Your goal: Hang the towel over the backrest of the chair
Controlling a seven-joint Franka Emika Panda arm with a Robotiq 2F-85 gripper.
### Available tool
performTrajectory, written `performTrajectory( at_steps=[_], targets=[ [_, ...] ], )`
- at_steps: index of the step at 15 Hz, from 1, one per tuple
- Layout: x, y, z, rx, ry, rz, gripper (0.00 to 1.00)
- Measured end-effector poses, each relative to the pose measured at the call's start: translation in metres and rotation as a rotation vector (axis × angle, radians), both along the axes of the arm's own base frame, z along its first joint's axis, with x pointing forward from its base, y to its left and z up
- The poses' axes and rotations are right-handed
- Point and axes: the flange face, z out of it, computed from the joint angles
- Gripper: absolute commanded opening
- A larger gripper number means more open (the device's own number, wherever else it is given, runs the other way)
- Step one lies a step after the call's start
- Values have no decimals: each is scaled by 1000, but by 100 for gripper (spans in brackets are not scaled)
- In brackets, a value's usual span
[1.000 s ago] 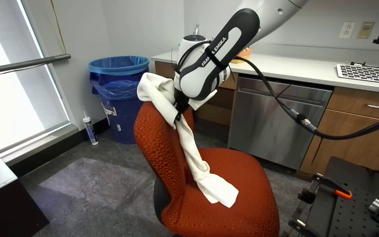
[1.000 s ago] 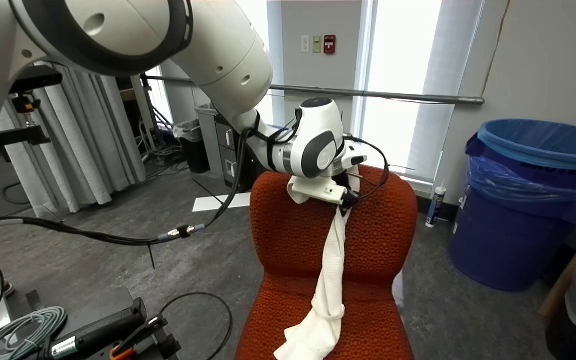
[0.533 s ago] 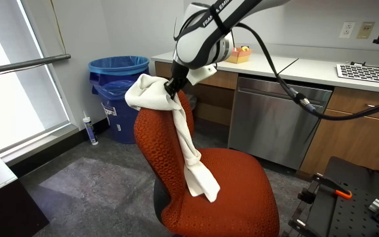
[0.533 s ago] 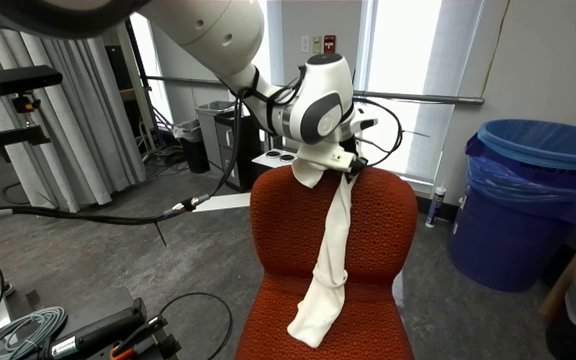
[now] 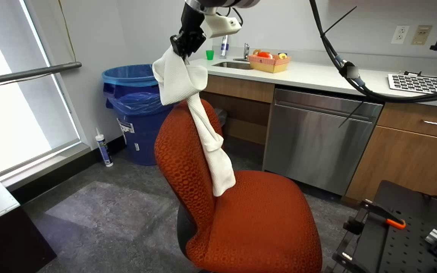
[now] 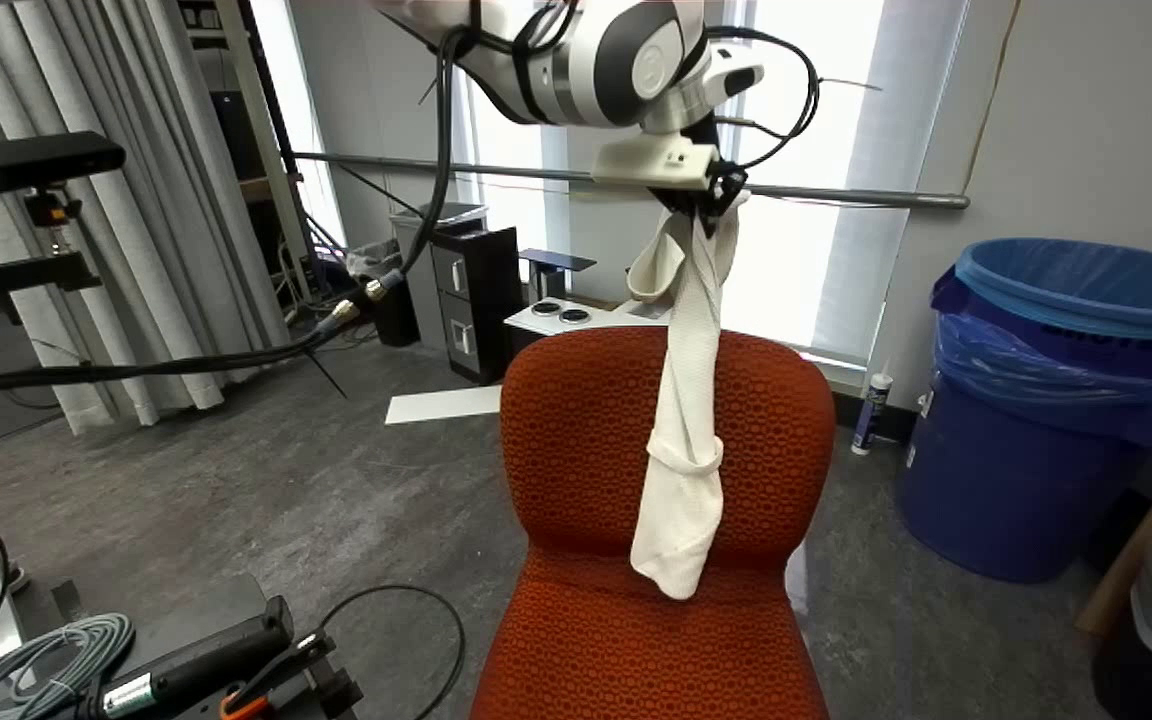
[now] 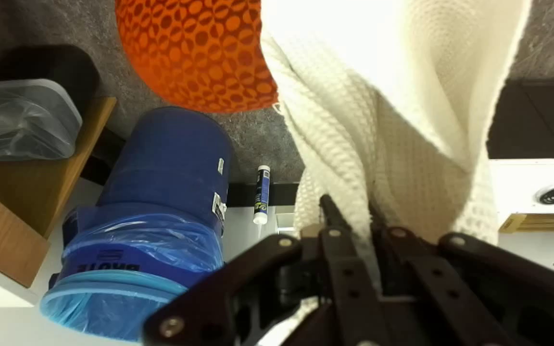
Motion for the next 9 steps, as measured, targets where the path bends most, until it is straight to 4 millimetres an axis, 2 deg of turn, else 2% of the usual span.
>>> performTrajectory(
  at_steps=[2, 4, 6, 9],
  targets=[
    [9, 5, 19, 3, -8, -21, 0],
    [22, 10, 26, -8, -4, -46, 0],
    [36, 14, 22, -39, 8, -73, 0],
    [56, 16, 7, -71, 37, -96, 0]
  ],
)
